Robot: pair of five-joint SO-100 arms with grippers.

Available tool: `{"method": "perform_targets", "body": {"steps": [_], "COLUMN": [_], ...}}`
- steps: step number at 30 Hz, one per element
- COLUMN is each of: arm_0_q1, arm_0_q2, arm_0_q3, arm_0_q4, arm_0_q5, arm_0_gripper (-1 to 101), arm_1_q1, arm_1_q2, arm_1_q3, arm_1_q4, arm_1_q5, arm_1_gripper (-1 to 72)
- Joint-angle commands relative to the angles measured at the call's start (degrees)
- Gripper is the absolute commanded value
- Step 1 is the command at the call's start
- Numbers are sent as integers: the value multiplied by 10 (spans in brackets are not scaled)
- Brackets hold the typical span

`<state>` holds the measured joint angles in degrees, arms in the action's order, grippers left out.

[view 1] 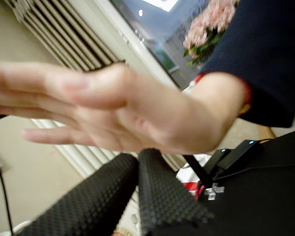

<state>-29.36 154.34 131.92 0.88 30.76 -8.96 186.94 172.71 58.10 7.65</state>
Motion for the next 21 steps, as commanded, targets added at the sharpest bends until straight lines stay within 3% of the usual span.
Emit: {"method": "perform_targets", "body": {"steps": [1,12,16,21], "arm_0_q1": [-10,-29,-21,19], "arm_0_q2": [-19,-272,-243,-99], "arm_0_q3": [-52,-238,-208,-190], "arm_0_q4": [-43,-88,-83,66], "arm_0_q5": [10,41,41,52], "arm_0_gripper": [0,2,2,0], "arm_1_q1": [-4,1,-1,-3], "arm_1_q2": [6,6,6,6], "arm_1_q3": [-4,-4,-4,-4], "arm_1_q4": [5,5,5,5], "arm_1_q5": [5,11,8,5], "arm_1_gripper": [-3,-3,-3,-3]}}
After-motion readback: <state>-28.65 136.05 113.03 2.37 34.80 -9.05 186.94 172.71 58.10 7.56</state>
